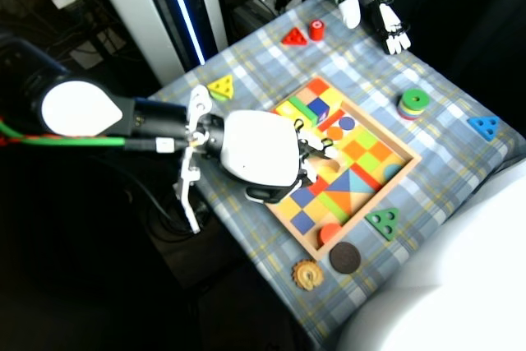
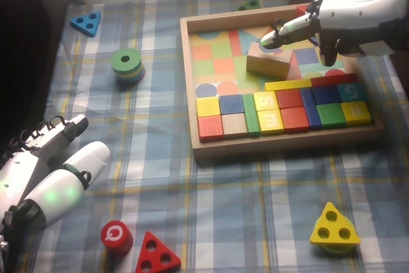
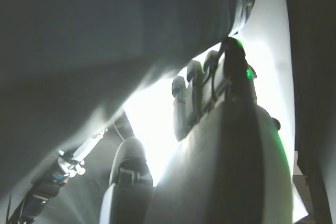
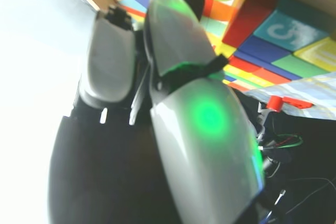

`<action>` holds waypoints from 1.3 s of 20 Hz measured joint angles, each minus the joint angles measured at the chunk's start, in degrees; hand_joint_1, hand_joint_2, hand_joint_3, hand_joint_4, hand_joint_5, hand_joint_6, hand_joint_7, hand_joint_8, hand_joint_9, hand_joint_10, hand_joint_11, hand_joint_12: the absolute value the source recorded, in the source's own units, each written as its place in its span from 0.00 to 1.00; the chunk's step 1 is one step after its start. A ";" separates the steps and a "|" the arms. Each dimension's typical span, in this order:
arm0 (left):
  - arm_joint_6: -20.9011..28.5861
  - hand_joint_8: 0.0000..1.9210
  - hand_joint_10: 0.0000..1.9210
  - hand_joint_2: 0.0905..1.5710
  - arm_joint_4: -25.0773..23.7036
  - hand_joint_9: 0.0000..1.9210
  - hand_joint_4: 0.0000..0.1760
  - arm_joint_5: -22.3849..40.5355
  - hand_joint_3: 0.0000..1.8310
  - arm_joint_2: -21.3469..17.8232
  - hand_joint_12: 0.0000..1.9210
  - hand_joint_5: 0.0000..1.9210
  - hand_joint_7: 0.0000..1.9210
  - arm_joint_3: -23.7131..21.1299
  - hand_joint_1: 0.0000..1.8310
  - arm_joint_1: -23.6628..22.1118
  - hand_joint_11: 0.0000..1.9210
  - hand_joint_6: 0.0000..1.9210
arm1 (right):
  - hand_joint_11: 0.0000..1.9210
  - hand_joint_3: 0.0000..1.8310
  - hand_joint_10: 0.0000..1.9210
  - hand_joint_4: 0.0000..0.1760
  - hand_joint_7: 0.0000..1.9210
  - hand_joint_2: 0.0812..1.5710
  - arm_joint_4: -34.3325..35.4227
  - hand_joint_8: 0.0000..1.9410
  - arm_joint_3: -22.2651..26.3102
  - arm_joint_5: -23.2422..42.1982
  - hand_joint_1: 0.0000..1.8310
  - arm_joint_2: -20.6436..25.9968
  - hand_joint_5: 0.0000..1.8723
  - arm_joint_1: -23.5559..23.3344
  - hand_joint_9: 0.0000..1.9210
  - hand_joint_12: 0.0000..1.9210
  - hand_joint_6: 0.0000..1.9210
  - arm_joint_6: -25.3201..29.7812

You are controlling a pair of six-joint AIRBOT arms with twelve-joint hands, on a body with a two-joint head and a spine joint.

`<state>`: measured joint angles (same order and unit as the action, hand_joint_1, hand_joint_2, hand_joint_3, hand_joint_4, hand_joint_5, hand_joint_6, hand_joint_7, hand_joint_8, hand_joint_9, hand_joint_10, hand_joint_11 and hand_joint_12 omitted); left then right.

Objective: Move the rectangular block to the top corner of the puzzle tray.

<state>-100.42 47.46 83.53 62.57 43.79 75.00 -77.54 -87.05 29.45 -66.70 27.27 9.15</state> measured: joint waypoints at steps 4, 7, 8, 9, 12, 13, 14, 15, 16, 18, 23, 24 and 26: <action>0.00 0.00 0.00 0.79 0.11 0.03 0.26 -0.02 0.00 0.00 0.00 0.15 0.11 0.02 0.00 -0.02 0.00 0.00 | 0.80 0.02 1.00 0.09 0.69 0.70 -1.62 1.00 0.09 -0.02 0.92 -0.26 0.22 0.00 0.79 1.00 0.01 0.85; 0.00 0.00 0.00 0.80 0.11 0.04 0.21 -0.15 0.00 -0.24 0.00 0.16 0.12 0.02 0.00 0.00 0.00 0.00 | 0.79 0.02 1.00 0.17 0.66 0.70 -1.62 1.00 0.17 -0.02 0.91 -0.31 0.23 0.02 0.77 1.00 0.01 0.90; 0.00 0.00 0.00 0.80 0.15 0.04 0.21 -0.11 0.00 -0.28 0.00 0.16 0.12 0.02 0.00 0.00 0.00 0.00 | 0.79 0.02 1.00 0.13 0.66 0.70 -1.84 1.00 0.20 -0.11 0.91 -0.31 0.24 0.02 0.77 1.00 0.00 0.92; 0.00 0.00 0.01 0.80 0.13 0.04 0.14 -0.15 0.00 -0.28 0.00 0.16 0.12 0.02 0.00 0.00 0.00 0.00 | 0.78 0.02 1.00 0.17 0.64 0.70 -2.01 1.00 0.17 -0.17 0.91 -0.31 0.24 0.02 0.77 1.00 0.00 0.92; 0.00 0.00 0.00 0.79 0.13 0.04 0.27 -0.17 0.00 -0.28 0.00 0.16 0.12 0.02 0.00 -0.02 0.00 0.00 | 0.80 0.02 1.00 0.10 0.66 0.69 -2.10 1.00 0.17 -0.33 0.92 -0.31 0.23 0.02 0.78 1.00 0.00 0.96; 0.00 0.00 0.00 0.79 0.15 0.03 0.30 -0.24 0.00 -0.28 0.00 0.16 0.12 0.02 0.00 -0.02 0.00 0.00 | 0.79 0.01 1.00 0.04 0.66 0.69 -2.54 1.00 0.17 -0.52 0.92 -0.31 0.22 0.02 0.77 1.00 0.00 1.25; 0.00 0.00 0.00 0.79 0.13 0.03 0.30 -0.26 0.00 -0.28 0.00 0.15 0.12 0.02 0.00 0.00 0.00 0.00 | 0.77 0.01 1.00 0.03 0.66 0.68 -2.93 1.00 0.11 -0.57 0.92 -0.31 0.22 0.00 0.77 1.00 0.00 1.60; 0.00 0.00 0.00 0.79 0.13 0.04 0.28 -0.26 0.00 -0.28 0.00 0.15 0.12 0.02 0.00 0.00 0.00 0.00 | 0.76 0.01 1.00 0.10 0.63 0.69 -3.15 1.00 0.00 -0.59 0.91 -0.31 0.22 0.00 0.74 1.00 0.00 1.88; 0.00 0.00 0.00 0.79 0.15 0.03 0.27 -0.28 0.00 -0.28 0.00 0.16 0.12 0.02 0.00 0.00 0.00 0.00 | 0.74 0.01 1.00 0.11 0.62 0.69 -3.32 1.00 -0.02 -0.85 0.92 -0.31 0.22 0.02 0.73 1.00 0.00 2.08; 0.00 0.00 0.00 0.79 0.13 0.04 0.20 -0.37 0.00 -0.28 0.00 0.16 0.12 0.02 0.00 0.00 0.00 0.00 | 0.72 0.01 1.00 0.23 0.58 0.70 -3.45 1.00 -0.11 -1.18 0.92 -0.31 0.20 0.02 0.70 1.00 0.00 2.27; 0.00 0.00 0.00 0.78 0.15 0.04 0.30 -0.37 0.00 -0.28 0.00 0.16 0.11 0.02 0.00 0.00 0.00 0.00 | 0.72 0.01 1.00 0.43 0.55 0.72 -3.80 1.00 -0.24 -1.86 0.91 0.11 0.20 0.02 0.67 1.00 0.00 2.69; 0.00 0.00 0.00 0.78 0.13 0.04 0.29 -0.37 0.00 -0.28 0.00 0.16 0.11 0.00 0.00 -0.02 0.00 0.00 | 0.74 0.01 1.00 0.34 0.56 0.72 -4.04 1.00 -0.24 -1.92 0.91 0.33 0.20 0.02 0.68 1.00 0.00 2.71; 0.00 0.00 0.00 0.79 0.13 0.04 0.23 -0.37 0.00 -0.28 0.00 0.16 0.12 0.02 0.00 0.00 0.00 0.00 | 0.76 0.01 1.00 0.25 0.59 0.73 -4.48 1.00 -0.22 -2.14 0.89 0.81 0.20 0.00 0.71 1.00 0.00 2.86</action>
<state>-100.42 47.59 83.15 62.28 43.81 75.00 -82.02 -87.26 27.31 -65.89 27.27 12.01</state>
